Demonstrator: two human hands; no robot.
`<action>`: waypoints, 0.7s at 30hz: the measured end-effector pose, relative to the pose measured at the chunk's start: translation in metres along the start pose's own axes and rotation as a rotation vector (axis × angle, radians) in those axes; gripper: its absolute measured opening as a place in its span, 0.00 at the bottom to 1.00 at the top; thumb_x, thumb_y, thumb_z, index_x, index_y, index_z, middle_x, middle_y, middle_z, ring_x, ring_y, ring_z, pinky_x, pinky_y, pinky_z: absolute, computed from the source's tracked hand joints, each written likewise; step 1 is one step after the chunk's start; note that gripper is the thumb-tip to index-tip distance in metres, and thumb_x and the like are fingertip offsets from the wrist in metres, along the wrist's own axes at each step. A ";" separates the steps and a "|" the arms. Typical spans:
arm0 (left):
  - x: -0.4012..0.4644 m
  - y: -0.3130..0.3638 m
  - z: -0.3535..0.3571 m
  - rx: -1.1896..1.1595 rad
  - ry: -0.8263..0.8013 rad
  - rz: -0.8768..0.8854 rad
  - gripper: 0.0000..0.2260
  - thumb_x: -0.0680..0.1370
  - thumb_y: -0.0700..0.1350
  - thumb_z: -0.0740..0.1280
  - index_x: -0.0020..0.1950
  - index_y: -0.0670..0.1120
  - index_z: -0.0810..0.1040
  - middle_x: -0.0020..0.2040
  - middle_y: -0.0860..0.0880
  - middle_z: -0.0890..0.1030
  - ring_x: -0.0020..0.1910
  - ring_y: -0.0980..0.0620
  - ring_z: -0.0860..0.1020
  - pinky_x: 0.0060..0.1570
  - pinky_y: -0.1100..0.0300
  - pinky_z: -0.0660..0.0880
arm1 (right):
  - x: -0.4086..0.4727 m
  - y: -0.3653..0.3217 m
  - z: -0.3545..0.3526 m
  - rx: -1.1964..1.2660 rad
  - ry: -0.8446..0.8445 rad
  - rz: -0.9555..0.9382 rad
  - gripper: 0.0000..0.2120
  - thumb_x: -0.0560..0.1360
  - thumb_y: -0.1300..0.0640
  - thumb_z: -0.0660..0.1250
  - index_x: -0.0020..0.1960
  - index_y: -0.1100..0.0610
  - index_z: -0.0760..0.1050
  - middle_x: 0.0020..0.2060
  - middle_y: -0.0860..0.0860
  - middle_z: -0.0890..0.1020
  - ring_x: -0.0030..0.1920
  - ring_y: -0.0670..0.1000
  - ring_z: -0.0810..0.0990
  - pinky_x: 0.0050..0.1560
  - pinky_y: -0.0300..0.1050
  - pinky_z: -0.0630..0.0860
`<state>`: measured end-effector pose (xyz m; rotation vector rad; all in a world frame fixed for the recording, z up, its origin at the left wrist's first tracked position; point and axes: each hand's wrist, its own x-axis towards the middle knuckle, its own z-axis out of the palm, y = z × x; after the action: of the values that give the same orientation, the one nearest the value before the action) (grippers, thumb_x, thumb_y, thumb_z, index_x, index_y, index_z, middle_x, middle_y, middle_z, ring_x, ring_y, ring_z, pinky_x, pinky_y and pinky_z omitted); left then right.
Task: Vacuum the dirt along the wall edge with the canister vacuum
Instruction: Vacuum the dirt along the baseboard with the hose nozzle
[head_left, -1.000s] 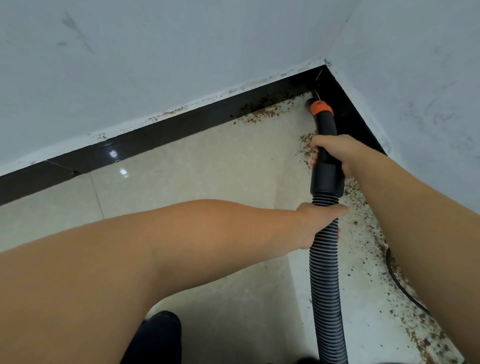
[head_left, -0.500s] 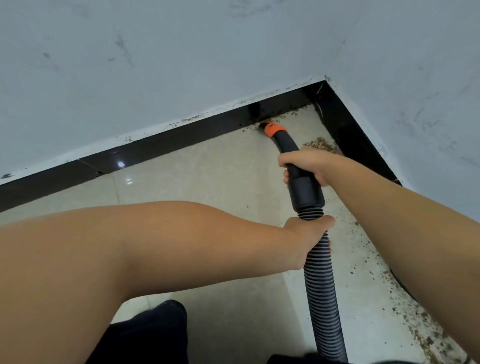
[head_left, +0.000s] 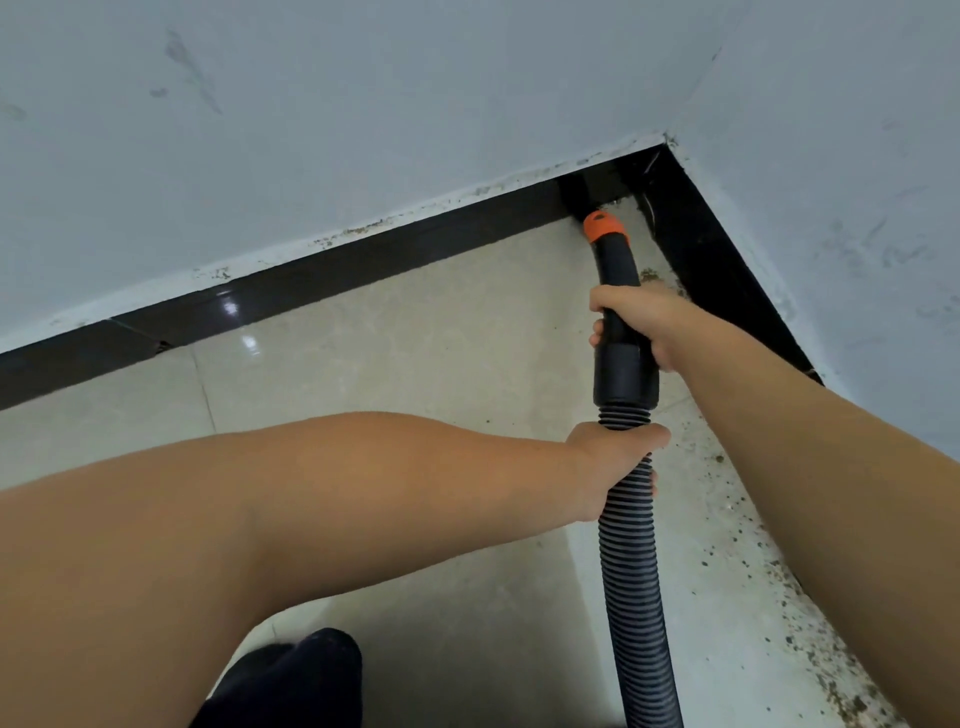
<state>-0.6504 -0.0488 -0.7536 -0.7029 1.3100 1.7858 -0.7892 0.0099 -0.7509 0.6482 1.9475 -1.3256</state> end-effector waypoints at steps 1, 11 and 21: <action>0.004 0.005 0.001 -0.033 0.011 -0.047 0.11 0.77 0.49 0.69 0.43 0.43 0.72 0.36 0.45 0.78 0.31 0.51 0.78 0.36 0.60 0.77 | 0.004 0.000 -0.003 0.022 0.020 -0.002 0.08 0.71 0.62 0.68 0.49 0.59 0.71 0.28 0.53 0.79 0.24 0.50 0.79 0.29 0.41 0.78; 0.027 0.027 0.010 -0.125 -0.027 -0.177 0.09 0.76 0.44 0.70 0.43 0.42 0.71 0.34 0.45 0.75 0.28 0.50 0.74 0.25 0.64 0.74 | 0.027 -0.002 -0.025 0.077 0.099 -0.048 0.08 0.72 0.62 0.67 0.49 0.60 0.70 0.22 0.51 0.78 0.23 0.49 0.79 0.32 0.42 0.78; 0.003 0.011 0.011 -0.055 0.049 -0.063 0.12 0.77 0.49 0.69 0.42 0.43 0.71 0.36 0.45 0.77 0.30 0.51 0.77 0.32 0.61 0.76 | 0.009 0.000 -0.013 0.073 -0.020 0.008 0.09 0.71 0.62 0.68 0.49 0.59 0.71 0.28 0.53 0.79 0.26 0.50 0.80 0.32 0.42 0.78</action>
<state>-0.6606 -0.0389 -0.7468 -0.8137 1.2609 1.7702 -0.7982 0.0226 -0.7544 0.6746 1.8864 -1.3981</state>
